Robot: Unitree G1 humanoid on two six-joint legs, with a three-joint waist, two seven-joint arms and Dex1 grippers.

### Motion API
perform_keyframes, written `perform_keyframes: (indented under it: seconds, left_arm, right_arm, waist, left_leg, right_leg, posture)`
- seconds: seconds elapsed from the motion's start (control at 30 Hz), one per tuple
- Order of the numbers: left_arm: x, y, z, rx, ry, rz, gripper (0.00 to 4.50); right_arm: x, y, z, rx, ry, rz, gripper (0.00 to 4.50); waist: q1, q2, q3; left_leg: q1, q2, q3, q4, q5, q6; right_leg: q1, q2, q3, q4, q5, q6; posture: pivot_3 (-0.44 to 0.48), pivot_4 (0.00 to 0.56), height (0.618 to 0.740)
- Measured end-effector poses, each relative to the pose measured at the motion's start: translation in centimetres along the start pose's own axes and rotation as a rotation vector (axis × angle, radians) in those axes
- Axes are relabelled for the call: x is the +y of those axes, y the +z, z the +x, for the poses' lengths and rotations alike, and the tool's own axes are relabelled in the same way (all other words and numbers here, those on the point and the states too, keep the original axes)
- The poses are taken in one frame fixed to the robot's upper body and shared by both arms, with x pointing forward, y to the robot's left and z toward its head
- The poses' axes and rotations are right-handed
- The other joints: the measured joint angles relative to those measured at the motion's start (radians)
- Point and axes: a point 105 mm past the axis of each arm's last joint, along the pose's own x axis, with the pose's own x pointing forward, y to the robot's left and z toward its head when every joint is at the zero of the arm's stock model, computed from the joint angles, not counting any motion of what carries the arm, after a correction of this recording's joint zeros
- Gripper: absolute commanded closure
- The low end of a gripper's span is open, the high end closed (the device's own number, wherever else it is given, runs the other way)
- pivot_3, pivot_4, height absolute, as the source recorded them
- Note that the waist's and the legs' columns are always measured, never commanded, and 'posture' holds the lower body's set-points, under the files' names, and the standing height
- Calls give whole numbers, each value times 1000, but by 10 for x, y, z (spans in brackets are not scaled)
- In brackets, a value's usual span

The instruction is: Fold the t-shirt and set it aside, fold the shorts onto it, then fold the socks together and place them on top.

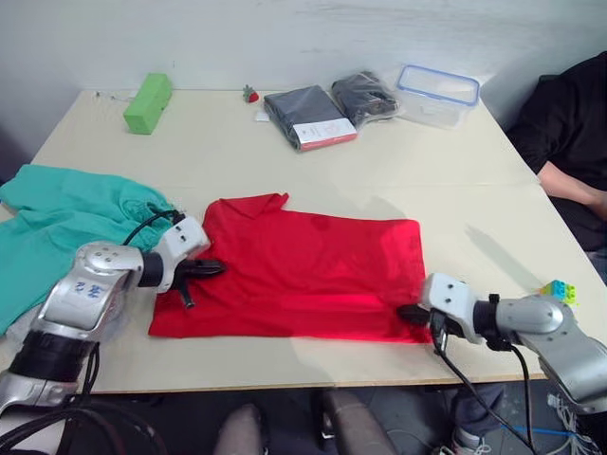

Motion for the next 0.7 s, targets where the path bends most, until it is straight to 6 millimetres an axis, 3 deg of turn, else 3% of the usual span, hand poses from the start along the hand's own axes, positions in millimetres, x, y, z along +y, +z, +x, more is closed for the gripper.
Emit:
perform_keyframes:
  seconds: [0.1,0.23,0.47,0.5,0.67,0.7]
  left_arm:
    - [-22,-5,-24,10,-49,6,3899]
    - [-47,-14,-46,93,-105,81,2693]
    - [-61,-28,-50,184,-132,178,527]
    - [-61,-29,-50,194,-125,189,203]
    - [-53,-32,-48,219,-76,238,203]
    - [-51,-35,-47,225,-69,234,171]
  right_arm:
    - [2,17,-15,-72,-6,-60,3915]
    - [21,8,-29,-28,48,-93,2585]
    - [42,-9,-33,26,92,-171,209]
    - [42,-11,-33,38,89,-190,190]
    - [40,-22,-28,83,76,-226,190]
    - [39,-24,-27,90,71,-231,373]
  waist:
    - [4,1,0]
    - [14,1,0]
    - [11,2,1]
    - [10,2,1]
    - [9,2,1]
    - [9,2,1]
  left_leg:
    - [0,0,-2,-1,-1,-2]
    - [0,0,-3,-2,-2,-2]
    - [3,0,-2,-2,-1,2]
    - [2,0,-2,-2,0,2]
    - [3,0,-1,-2,0,3]
    - [2,0,-1,-2,0,3]
  right_leg:
    - [-1,0,-2,0,-1,-1]
    - [0,0,-3,-3,-2,-2]
    - [8,-1,-1,-11,-7,-10]
    - [8,-1,-1,-12,-6,-11]
    - [8,-1,-1,-13,-5,-12]
    - [8,0,-1,-13,-5,-12]
  posture:
    - [0,150,740]
    - [0,150,740]
    - [0,150,740]
    - [0,150,740]
    - [0,150,740]
    - [0,150,740]
